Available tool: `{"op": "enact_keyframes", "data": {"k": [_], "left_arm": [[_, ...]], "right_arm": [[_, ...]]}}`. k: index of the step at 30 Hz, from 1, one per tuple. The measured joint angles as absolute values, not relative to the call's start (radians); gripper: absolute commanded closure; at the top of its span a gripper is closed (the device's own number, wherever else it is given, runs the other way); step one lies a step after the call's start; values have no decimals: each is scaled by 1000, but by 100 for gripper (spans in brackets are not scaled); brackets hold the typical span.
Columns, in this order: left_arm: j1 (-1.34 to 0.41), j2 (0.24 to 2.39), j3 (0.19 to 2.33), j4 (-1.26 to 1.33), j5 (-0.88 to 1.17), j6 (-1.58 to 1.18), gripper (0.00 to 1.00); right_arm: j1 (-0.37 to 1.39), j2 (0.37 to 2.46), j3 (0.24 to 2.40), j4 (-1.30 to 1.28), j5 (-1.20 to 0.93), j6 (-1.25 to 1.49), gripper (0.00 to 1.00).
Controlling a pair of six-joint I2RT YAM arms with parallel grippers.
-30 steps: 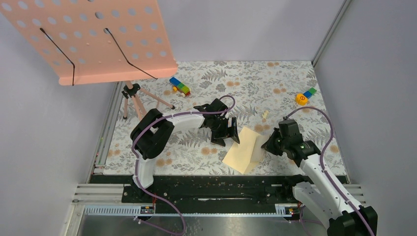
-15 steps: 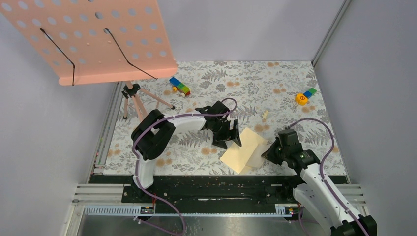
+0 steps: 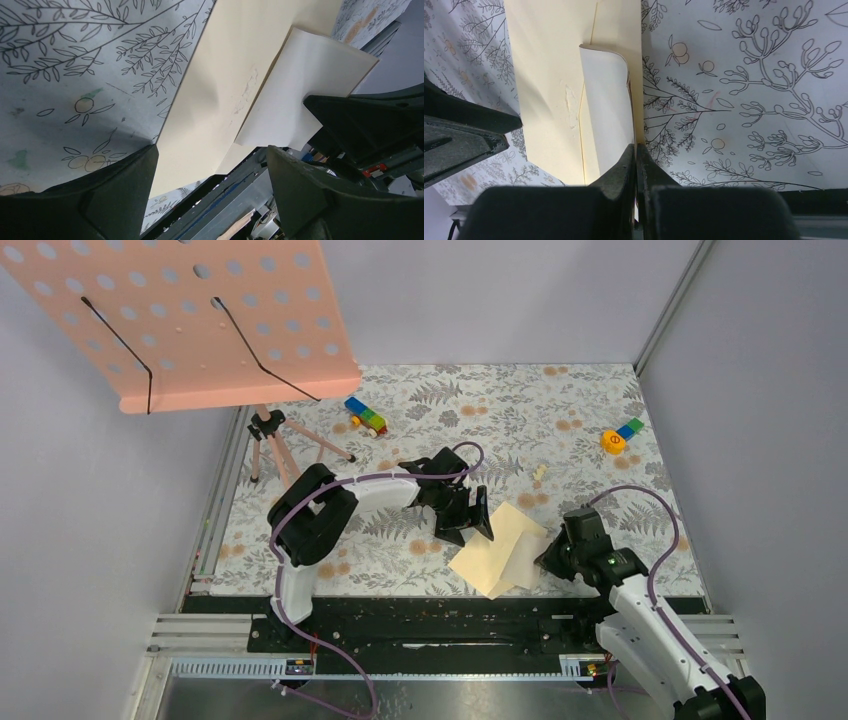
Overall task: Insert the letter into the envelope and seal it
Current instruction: Place the letter in the envelope.
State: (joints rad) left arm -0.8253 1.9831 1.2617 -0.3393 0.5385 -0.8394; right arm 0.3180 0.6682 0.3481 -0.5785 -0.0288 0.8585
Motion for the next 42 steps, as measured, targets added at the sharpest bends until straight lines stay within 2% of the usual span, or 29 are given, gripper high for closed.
{"op": "enact_keyframes", "data": {"k": [21, 42], "left_arm": [[-825, 1983, 1245, -309, 555, -866, 17], [-826, 1983, 1217, -254, 597, -892, 17]], "right_arm": [[336, 633, 361, -655, -19, 941, 100], [413, 670, 355, -624, -9, 1026, 100]]}}
